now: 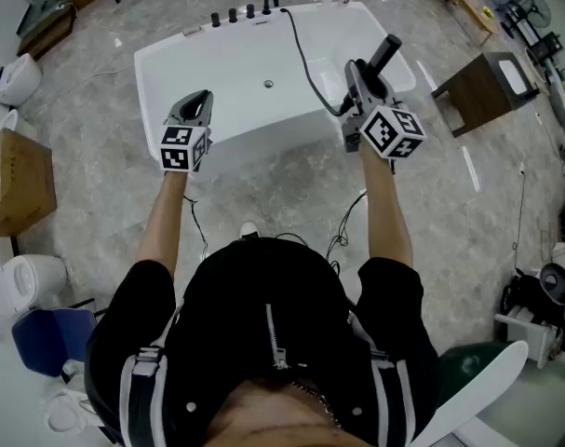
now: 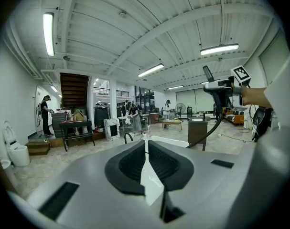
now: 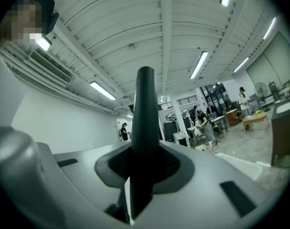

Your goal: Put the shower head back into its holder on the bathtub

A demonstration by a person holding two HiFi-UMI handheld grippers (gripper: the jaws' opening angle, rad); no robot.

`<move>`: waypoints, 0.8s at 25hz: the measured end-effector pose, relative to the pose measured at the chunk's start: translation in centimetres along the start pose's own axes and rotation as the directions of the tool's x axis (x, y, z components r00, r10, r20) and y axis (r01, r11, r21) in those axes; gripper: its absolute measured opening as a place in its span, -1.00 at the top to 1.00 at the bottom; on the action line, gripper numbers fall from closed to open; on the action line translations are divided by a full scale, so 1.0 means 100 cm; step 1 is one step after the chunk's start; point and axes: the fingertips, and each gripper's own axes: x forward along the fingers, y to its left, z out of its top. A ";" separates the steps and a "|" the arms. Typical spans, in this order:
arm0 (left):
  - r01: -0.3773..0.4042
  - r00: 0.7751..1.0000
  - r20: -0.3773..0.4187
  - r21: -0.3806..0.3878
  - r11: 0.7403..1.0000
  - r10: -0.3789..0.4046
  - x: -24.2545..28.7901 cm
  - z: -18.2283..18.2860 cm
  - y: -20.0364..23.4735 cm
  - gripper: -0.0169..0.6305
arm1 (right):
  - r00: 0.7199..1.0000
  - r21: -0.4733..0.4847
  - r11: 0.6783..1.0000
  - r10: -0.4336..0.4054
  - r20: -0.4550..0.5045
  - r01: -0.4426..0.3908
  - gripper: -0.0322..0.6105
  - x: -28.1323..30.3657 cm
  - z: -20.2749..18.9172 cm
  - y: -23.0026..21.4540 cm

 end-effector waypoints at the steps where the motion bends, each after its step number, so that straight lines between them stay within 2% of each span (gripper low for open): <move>1: 0.004 1.000 -0.003 0.000 1.000 -0.004 -0.001 -0.001 -0.001 0.83 | 1.000 -0.008 1.000 -0.003 0.006 0.003 0.60 -0.001 0.001 0.001; 12: 0.036 0.999 0.024 0.013 0.999 -0.036 -0.008 -0.002 -0.006 0.82 | 1.000 -0.016 1.000 -0.015 0.019 0.016 0.64 -0.004 -0.003 0.008; 13: 0.037 0.999 0.032 0.011 0.999 -0.038 -0.008 -0.001 -0.006 0.75 | 1.000 -0.021 1.000 -0.014 0.018 0.015 0.65 -0.003 -0.003 0.010; 16: 0.039 0.998 0.048 -0.001 0.999 -0.039 -0.009 0.000 -0.001 0.33 | 1.000 -0.039 0.999 -0.005 0.010 0.005 0.65 -0.002 -0.005 0.019; 18: 0.034 0.998 0.057 0.002 0.999 -0.034 -0.008 0.001 0.002 0.19 | 1.000 -0.049 0.999 -0.003 0.006 0.003 0.65 -0.002 -0.006 0.023; 20: 0.036 0.997 0.067 0.008 0.999 -0.036 -0.007 0.002 0.004 0.13 | 1.000 -0.051 0.999 -0.005 0.006 0.005 0.65 -0.003 -0.008 0.024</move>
